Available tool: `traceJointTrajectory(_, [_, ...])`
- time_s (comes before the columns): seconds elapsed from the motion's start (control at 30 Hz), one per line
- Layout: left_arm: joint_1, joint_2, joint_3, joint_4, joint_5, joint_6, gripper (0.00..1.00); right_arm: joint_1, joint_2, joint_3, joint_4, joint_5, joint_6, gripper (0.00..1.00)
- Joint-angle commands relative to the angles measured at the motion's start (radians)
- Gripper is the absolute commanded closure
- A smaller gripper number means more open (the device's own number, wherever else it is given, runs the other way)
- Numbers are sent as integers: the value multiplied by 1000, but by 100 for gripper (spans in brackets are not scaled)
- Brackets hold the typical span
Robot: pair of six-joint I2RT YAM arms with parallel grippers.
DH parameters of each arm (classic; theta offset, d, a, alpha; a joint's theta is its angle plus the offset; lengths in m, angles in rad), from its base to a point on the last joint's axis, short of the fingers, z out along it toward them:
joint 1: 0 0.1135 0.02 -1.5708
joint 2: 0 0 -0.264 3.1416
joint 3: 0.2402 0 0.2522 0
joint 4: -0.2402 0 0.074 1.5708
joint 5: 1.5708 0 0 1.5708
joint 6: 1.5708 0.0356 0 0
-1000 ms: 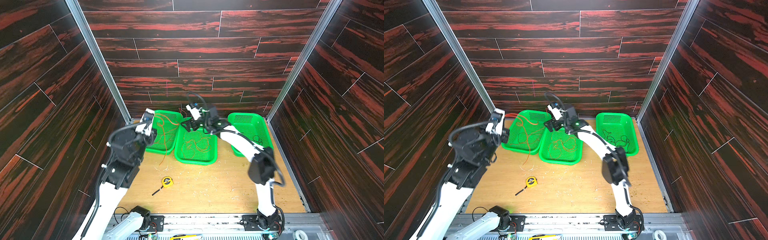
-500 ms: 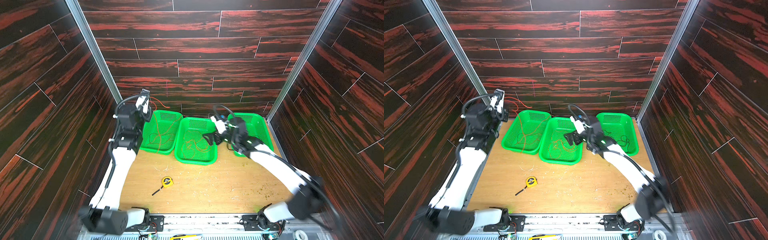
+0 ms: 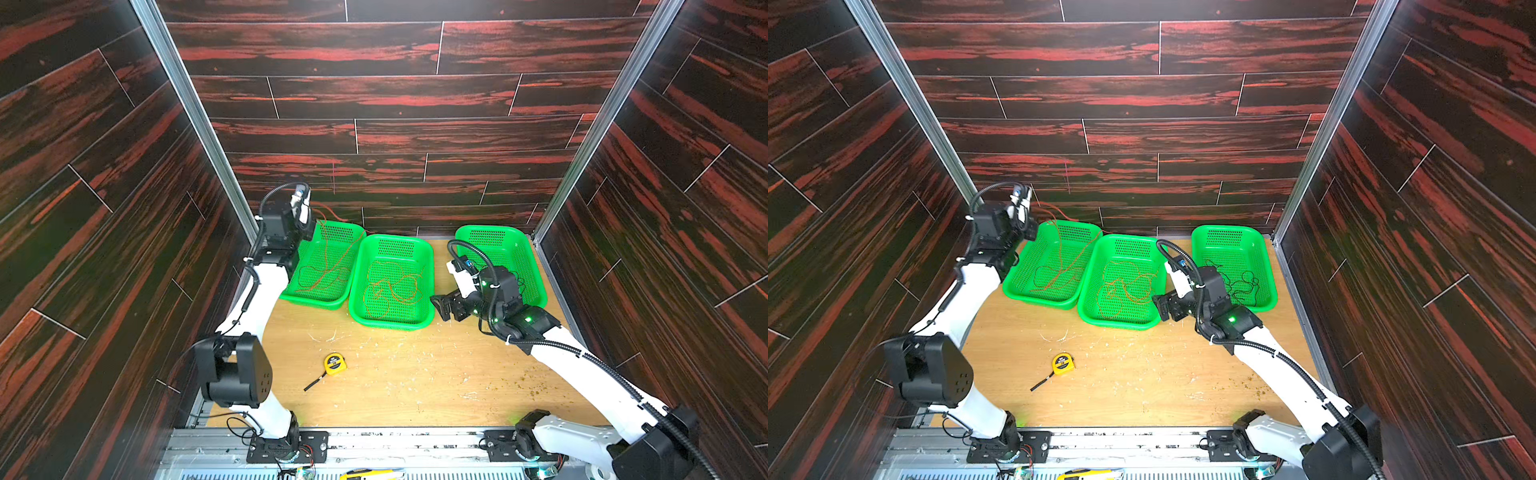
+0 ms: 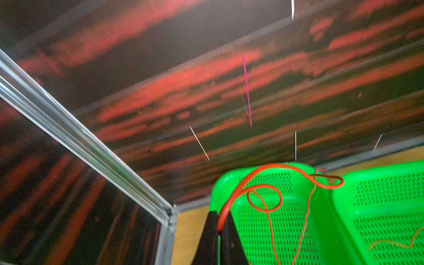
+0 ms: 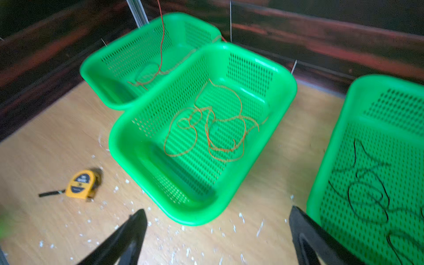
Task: Untangle and sort cables by color
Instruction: Place the cable into the container.
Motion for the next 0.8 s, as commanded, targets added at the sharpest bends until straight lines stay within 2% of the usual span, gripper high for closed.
traceJointTrajectory(0.0, [6, -4, -72, -16, -43, -34, 100, -3, 16, -1, -15, 28, 11, 3])
traceJointTrajectory(0.03, [9, -6, -96, -24, -40, -52, 100, -7, 20, -5, -14, 28, 13, 3])
traceJointTrajectory(0.07, [11, -5, -113, -37, -34, -68, 95, -12, 25, -9, -11, 21, 15, 3])
traceJointTrajectory(0.13, [13, 0, -141, -65, -27, -87, 73, -20, 36, -14, -6, 14, 19, 3])
traceJointTrajectory(0.3, [13, -24, -189, -67, -66, -123, 35, -53, 87, -3, -15, 4, 60, 3])
traceJointTrajectory(0.33, [14, -35, -191, -67, -56, -119, 25, -58, 101, 1, -21, 4, 72, 3])
traceJointTrajectory(0.37, [13, -43, -189, -68, -47, -116, 4, -61, 114, 3, -26, 2, 83, 3])
traceJointTrajectory(0.47, [12, -58, -156, -106, 16, -107, 1, -68, 164, 13, -23, -3, 111, 5])
traceJointTrajectory(0.6, [4, -38, -105, -150, 187, -116, 1, -68, 273, 55, 18, -18, 157, 7])
traceJointTrajectory(0.67, [-8, 7, -69, -174, 207, -116, 1, -68, 340, 96, 30, -21, 191, 8])
traceJointTrajectory(0.77, [-29, 88, 14, -231, 227, -107, 7, -68, 439, 150, 52, 15, 253, 10])
